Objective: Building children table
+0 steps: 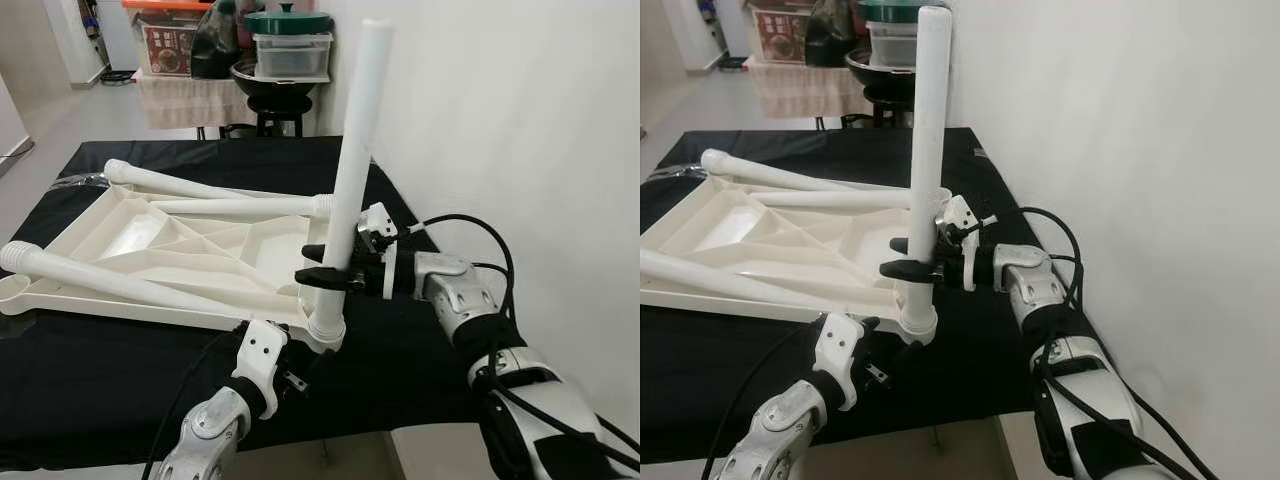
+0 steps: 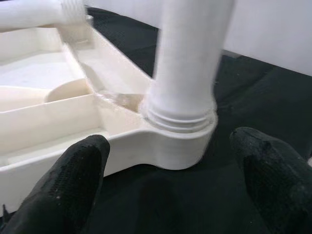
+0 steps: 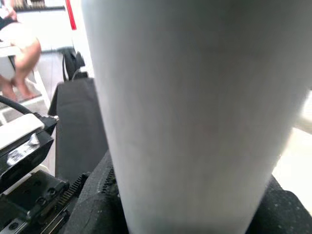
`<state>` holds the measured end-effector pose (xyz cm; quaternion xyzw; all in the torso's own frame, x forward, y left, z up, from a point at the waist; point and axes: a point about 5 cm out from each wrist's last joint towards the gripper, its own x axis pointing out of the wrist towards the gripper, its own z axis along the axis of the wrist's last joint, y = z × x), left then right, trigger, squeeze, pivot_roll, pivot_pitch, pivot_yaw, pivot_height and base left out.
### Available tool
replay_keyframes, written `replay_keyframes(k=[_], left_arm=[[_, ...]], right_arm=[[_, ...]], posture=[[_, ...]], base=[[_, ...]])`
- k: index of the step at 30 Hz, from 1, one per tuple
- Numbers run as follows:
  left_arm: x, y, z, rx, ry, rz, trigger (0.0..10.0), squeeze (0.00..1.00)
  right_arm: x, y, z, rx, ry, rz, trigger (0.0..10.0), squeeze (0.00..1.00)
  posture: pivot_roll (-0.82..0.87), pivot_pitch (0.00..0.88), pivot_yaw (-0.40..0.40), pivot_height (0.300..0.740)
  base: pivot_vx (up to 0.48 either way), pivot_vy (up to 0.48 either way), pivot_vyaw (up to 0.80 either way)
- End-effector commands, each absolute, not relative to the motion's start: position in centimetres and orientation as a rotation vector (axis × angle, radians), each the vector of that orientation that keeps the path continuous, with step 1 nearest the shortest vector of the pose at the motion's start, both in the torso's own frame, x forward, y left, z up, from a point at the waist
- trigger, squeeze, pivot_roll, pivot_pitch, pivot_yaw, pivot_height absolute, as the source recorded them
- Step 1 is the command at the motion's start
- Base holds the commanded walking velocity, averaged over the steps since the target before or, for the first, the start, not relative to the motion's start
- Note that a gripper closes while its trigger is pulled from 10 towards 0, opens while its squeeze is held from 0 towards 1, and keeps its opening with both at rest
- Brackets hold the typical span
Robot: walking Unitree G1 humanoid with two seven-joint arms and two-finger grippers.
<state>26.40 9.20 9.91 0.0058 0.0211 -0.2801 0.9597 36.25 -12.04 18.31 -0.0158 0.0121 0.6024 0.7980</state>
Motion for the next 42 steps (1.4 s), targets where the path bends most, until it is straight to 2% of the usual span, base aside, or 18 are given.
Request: replay_keyframes(k=[1, 6, 7, 8, 10, 15, 22, 23, 24, 25, 26, 28, 32, 33, 34, 38, 39, 42], left_arm=[[26.1, 9.3, 9.7, 0.007, 0.049, -0.569, 10.0, 0.00], [26.1, 9.5, 9.7, 0.008, 0.049, -0.566, 10.0, 0.00], [26.2, 9.9, 9.7, 0.013, 0.049, -0.563, 10.0, 0.00], [26.2, 9.9, 9.7, 0.013, 0.049, -0.563, 10.0, 0.00], [26.3, 10.2, 9.8, 0.017, 0.050, -0.562, 10.0, 0.00], [26.6, 10.1, 9.8, 0.036, 0.049, -0.569, 10.0, 0.00], [26.7, 10.2, 9.7, 0.050, 0.048, -0.569, 10.0, 0.00], [26.7, 10.2, 9.7, 0.052, 0.049, -0.563, 10.0, 0.00], [26.7, 10.2, 9.7, 0.052, 0.049, -0.563, 10.0, 0.00], [26.8, 10.2, 9.7, 0.053, 0.049, -0.559, 10.0, 0.00], [26.8, 10.1, 9.7, 0.052, 0.050, -0.558, 10.0, 0.00], [26.8, 10.1, 9.7, 0.052, 0.050, -0.558, 10.0, 0.00], [26.8, 10.0, 9.7, 0.048, 0.051, -0.561, 10.0, 0.00], [26.8, 10.0, 9.7, 0.045, 0.052, -0.562, 10.0, 0.00], [26.8, 10.0, 9.7, 0.044, 0.052, -0.562, 10.0, 0.00], [26.9, 10.0, 9.7, 0.043, 0.053, -0.563, 10.0, 0.00], [26.9, 9.9, 9.7, 0.040, 0.052, -0.566, 10.0, 0.00], [26.9, 9.9, 9.7, 0.039, 0.051, -0.565, 10.0, 0.00]], right_arm=[[35.3, -12.1, 16.2, 0.034, 0.094, 1.325, 0.0, 0.00], [33.4, -10.3, 13.8, 0.013, 0.079, 1.212, 0.0, 0.00], [32.3, -9.2, 11.0, -0.075, 0.094, 0.505, 0.0, 0.00], [32.3, -9.2, 11.0, -0.075, 0.094, 0.505, 0.0, 0.00], [30.6, -7.6, 12.1, -0.222, -0.019, 0.462, 0.0, 0.00], [32.1, -9.6, 10.4, -0.100, 0.120, 0.376, 0.0, 0.00], [32.0, -9.4, 10.7, -0.101, 0.107, 0.381, 0.0, 0.00], [31.8, -9.1, 10.8, -0.120, 0.112, 0.383, 10.0, 0.00], [31.8, -9.1, 10.8, -0.120, 0.112, 0.383, 10.0, 0.00], [31.6, -8.7, 11.0, -0.112, 0.113, 0.414, 10.0, 0.36], [31.4, -8.2, 11.5, -0.105, 0.103, 0.434, 10.0, 1.00], [31.4, -8.2, 11.5, -0.105, 0.103, 0.434, 10.0, 1.00], [31.8, -7.1, 13.4, -0.013, 0.040, 0.584, 10.0, 1.00], [32.2, -6.9, 14.7, 0.007, 0.000, 0.720, 10.0, 0.00], [32.5, -6.9, 15.6, 0.014, -0.026, 0.813, 10.0, 0.00], [32.6, -7.0, 16.0, 0.008, -0.035, 0.870, 10.0, 0.00], [33.0, -7.8, 16.8, -0.091, -0.040, 1.112, 10.0, 0.00], [33.2, -8.5, 17.2, -0.122, -0.018, 1.245, 10.0, 0.00]], posture=[[0.02, 0.000, -0.097, 0.740], [0.01, 0.000, -0.095, 0.740], [0.00, 0.000, -0.072, 0.740], [0.00, 0.000, -0.072, 0.740], [-0.01, 0.000, -0.056, 0.740], [-0.01, 0.000, -0.068, 0.740], [-0.02, 0.000, -0.054, 0.740], [-0.02, 0.000, -0.052, 0.740], [-0.02, 0.000, -0.052, 0.740], [-0.01, 0.000, -0.051, 0.740], [-0.01, 0.000, -0.052, 0.740], [-0.01, 0.000, -0.052, 0.740], [-0.01, 0.000, -0.051, 0.740], [-0.02, 0.000, -0.048, 0.740], [-0.02, 0.000, -0.048, 0.740], [-0.02, 0.000, -0.050, 0.740], [0.00, 0.000, -0.059, 0.740], [0.00, 0.000, -0.065, 0.740]], base=[[0.000, 0.000, 0.00], [0.000, 0.000, 0.00], [0.000, 0.000, 0.00], [0.000, 0.000, 0.00], [0.000, 0.000, 0.00], [0.000, 0.000, 0.00], [0.000, 0.000, 0.00], [0.000, 0.000, 0.00], [0.000, 0.000, 0.00], [0.000, 0.000, 0.00], [0.000, 0.000, 0.00], [0.000, 0.000, 0.00], [0.000, 0.000, 0.00], [0.000, 0.000, 0.00], [0.000, 0.000, 0.00], [0.000, 0.000, 0.00], [0.000, 0.000, 0.00], [0.000, 0.000, 0.00]])
